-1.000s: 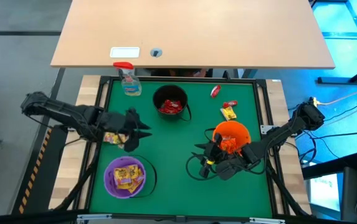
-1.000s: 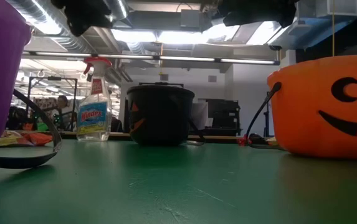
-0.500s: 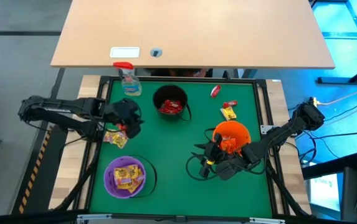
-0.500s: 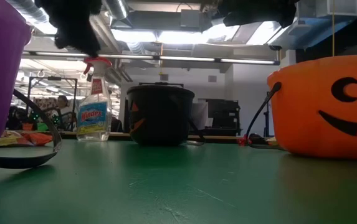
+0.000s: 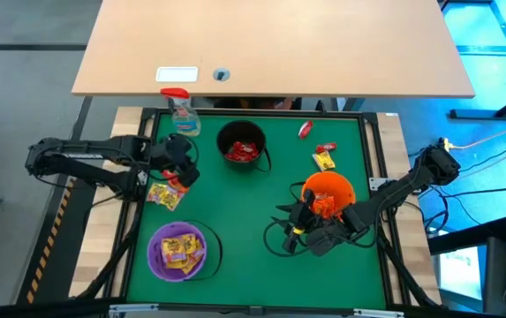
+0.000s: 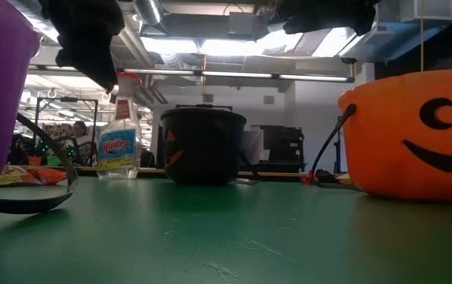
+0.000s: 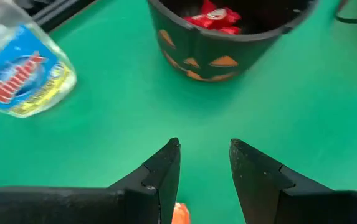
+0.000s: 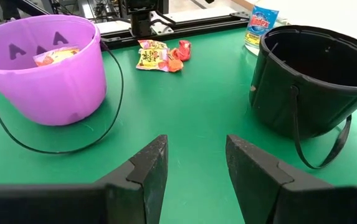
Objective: Sort candy
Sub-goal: Put the yellow candy into the violet bucket
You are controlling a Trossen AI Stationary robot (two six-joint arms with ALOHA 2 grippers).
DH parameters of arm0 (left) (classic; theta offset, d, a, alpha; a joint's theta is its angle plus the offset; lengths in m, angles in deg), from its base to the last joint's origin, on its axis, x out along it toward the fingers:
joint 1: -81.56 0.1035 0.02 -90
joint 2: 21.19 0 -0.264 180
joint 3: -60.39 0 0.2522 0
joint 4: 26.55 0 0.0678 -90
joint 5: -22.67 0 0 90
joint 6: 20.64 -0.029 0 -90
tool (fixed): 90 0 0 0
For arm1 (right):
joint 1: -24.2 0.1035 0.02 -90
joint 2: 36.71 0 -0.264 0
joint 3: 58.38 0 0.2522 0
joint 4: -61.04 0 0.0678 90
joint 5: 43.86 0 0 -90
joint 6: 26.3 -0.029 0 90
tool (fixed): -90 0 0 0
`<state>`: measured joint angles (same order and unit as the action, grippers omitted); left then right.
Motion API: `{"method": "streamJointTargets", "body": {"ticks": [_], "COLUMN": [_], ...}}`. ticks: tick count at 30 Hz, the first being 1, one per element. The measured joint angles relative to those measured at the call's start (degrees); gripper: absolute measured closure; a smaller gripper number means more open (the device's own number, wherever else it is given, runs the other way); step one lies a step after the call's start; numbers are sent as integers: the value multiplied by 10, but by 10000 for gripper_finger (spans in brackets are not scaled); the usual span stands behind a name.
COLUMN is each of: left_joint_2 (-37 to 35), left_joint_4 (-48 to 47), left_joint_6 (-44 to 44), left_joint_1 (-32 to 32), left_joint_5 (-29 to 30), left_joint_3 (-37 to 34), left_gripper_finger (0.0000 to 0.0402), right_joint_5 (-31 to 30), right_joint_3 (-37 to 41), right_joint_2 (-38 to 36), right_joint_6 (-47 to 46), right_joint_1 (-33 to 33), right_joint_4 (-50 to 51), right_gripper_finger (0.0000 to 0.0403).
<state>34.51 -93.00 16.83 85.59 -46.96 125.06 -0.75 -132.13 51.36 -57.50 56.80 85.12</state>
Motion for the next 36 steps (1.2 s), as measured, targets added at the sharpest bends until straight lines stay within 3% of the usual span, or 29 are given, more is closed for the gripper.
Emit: {"method": "streamJointTargets", "body": {"ticks": [12, 23, 29, 36], "left_joint_2": [0, 0, 19, 27], "left_joint_4": [66, 72, 14, 22], "left_joint_6": [-1, -14, 13, 4], "left_joint_1": [1, 21, 51, 55], "left_joint_5": [43, -39, -66, -78], "left_joint_3": [-66, -91, -91, -91], "left_gripper_finger": [273, 273, 273, 273], "right_joint_5": [0, -2, -5, 0], "right_joint_3": [0, 0, 0, 0], "right_joint_2": [0, 0, 0, 0], "right_joint_6": [0, 2, 2, 2], "right_joint_1": [0, 0, 0, 0], "right_joint_4": [1, 2, 2, 2], "right_gripper_finger": [244, 244, 244, 244]}}
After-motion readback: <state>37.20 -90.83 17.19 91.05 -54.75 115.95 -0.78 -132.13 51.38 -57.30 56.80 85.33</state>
